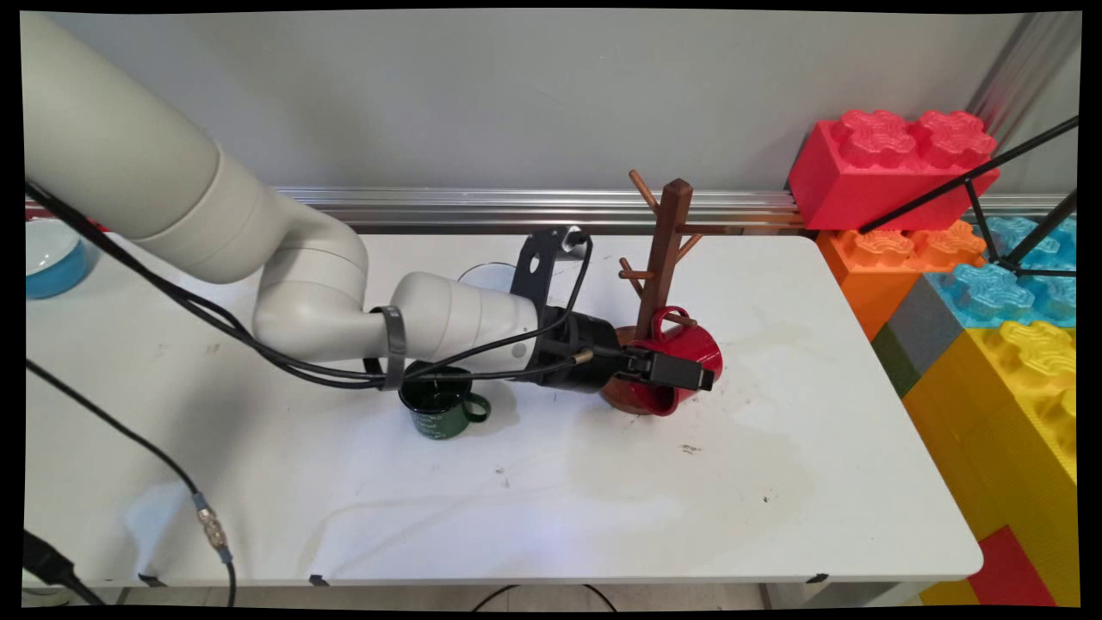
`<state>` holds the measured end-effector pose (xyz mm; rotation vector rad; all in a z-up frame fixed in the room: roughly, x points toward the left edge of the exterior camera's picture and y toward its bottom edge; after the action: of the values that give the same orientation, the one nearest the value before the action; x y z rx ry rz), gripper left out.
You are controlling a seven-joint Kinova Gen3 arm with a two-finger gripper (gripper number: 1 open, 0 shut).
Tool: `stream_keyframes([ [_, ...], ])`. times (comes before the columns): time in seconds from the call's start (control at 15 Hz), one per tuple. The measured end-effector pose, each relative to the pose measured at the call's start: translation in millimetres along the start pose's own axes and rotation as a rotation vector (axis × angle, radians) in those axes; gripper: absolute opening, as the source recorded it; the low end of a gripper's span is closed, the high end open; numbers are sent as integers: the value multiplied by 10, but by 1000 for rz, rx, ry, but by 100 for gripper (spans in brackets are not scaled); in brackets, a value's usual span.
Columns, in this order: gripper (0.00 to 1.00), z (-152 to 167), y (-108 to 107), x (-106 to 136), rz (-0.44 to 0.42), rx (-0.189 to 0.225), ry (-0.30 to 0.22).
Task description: Pick up the red mug from the rack
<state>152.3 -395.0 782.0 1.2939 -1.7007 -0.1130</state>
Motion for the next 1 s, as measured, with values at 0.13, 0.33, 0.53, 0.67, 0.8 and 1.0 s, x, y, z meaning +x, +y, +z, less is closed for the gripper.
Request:
stream_keyframes([
  [0.13, 100, 39, -5, 7, -5, -1, 1],
  [0.33, 100, 96, -12, 20, -15, -3, 5],
  [0.53, 100, 157, -21, 36, -26, -7, 10],
  [0.67, 100, 191, -33, 46, -32, -6, 13],
  [0.8, 100, 214, -44, 51, -37, -6, 15],
  [1.0, 100, 248, -74, 59, -49, -3, 18],
])
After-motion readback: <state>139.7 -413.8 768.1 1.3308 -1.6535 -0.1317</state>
